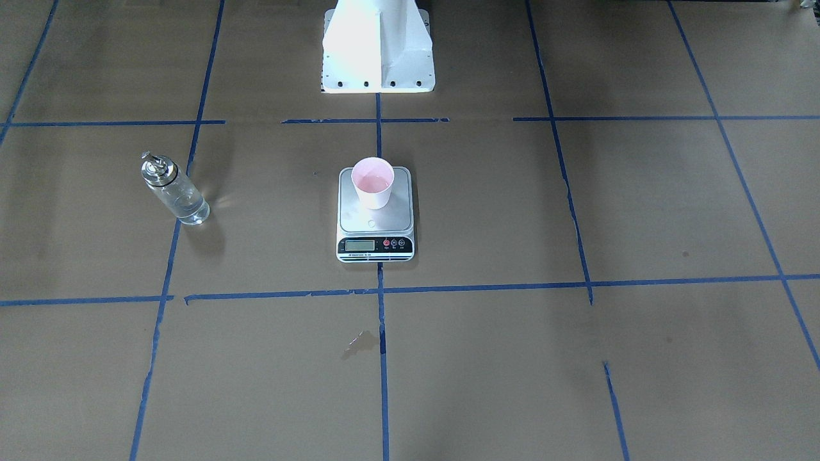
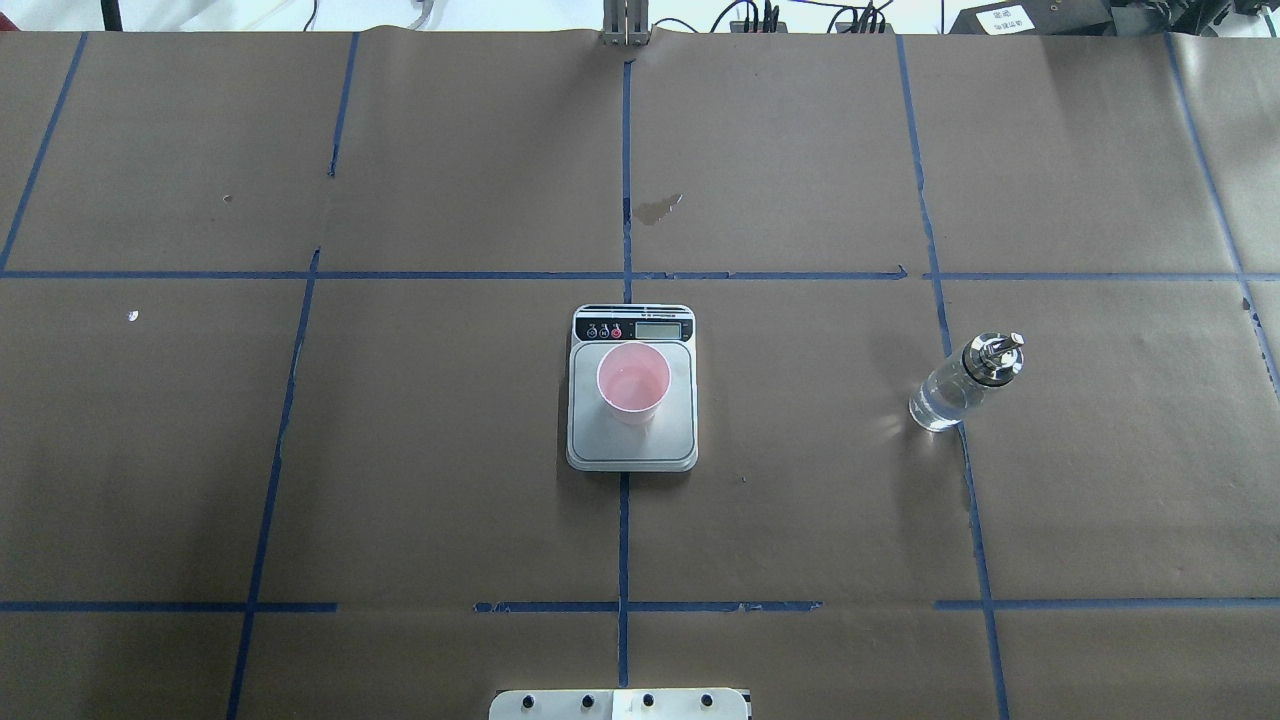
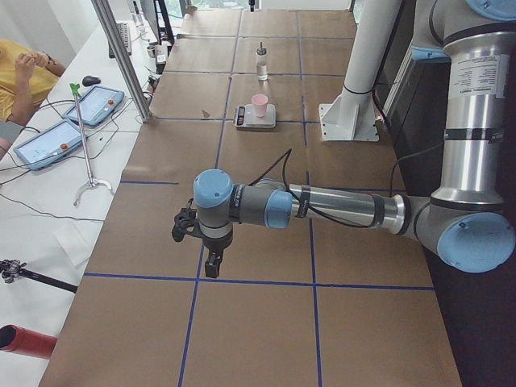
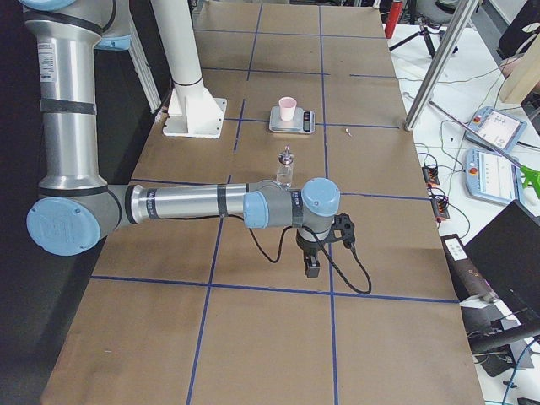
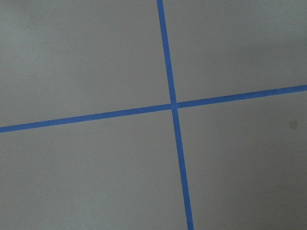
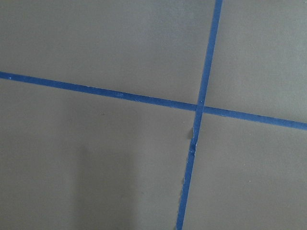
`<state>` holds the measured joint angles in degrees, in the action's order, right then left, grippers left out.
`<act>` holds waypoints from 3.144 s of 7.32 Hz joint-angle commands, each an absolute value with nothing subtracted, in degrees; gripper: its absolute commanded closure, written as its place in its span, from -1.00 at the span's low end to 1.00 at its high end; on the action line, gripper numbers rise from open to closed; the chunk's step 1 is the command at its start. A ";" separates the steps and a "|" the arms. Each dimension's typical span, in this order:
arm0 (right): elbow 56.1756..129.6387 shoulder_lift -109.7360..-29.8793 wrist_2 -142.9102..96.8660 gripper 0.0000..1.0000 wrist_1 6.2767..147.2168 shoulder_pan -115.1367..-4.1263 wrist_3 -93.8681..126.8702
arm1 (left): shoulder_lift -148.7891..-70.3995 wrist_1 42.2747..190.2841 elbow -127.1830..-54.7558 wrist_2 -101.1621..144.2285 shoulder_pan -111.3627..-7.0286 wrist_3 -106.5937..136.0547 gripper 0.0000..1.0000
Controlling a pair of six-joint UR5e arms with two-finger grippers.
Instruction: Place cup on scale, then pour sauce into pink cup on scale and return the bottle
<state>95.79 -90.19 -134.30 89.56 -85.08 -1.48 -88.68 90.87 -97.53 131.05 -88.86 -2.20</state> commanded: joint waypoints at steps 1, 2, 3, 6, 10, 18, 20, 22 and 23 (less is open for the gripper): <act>95.80 -89.82 -134.30 -1.00 89.47 -85.08 -1.41 | -88.68 90.97 -97.56 131.04 -88.86 -2.20 -1.00; 95.45 -90.09 -134.30 -1.00 88.86 -85.08 -1.32 | -88.77 90.97 -97.56 131.04 -88.86 -2.20 -1.00; 95.45 -90.09 -134.38 -1.00 88.86 -85.08 -1.32 | -88.86 90.88 -97.56 131.04 -88.86 -2.20 -1.00; 95.36 -90.26 -134.65 -1.00 88.86 -85.08 -1.32 | -89.47 90.44 -97.30 132.79 -88.77 -2.20 -1.00; 94.92 -90.26 -136.93 -1.00 88.86 -85.08 -1.32 | -88.86 90.35 -97.03 137.55 -88.68 -2.11 -1.00; 95.36 -89.56 -135.62 -1.00 88.51 -83.06 -1.67 | -89.56 84.81 -97.38 136.41 -88.51 -2.28 -1.00; 95.36 -89.47 -134.03 -1.00 87.98 -82.97 -1.50 | -89.65 84.90 -97.56 133.96 -88.51 -2.29 -1.00; 95.28 -89.47 -134.03 -1.00 87.98 -82.97 -1.49 | -89.74 84.90 -97.21 133.95 -88.59 -5.16 -1.00; 95.27 -89.47 -134.03 -1.00 87.98 -82.88 -1.49 | -89.48 84.73 -97.47 133.95 -88.68 -10.23 -1.00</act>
<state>95.35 -89.48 -134.06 87.99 -82.97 -1.50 -89.65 84.85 -97.40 134.01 -88.61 -5.49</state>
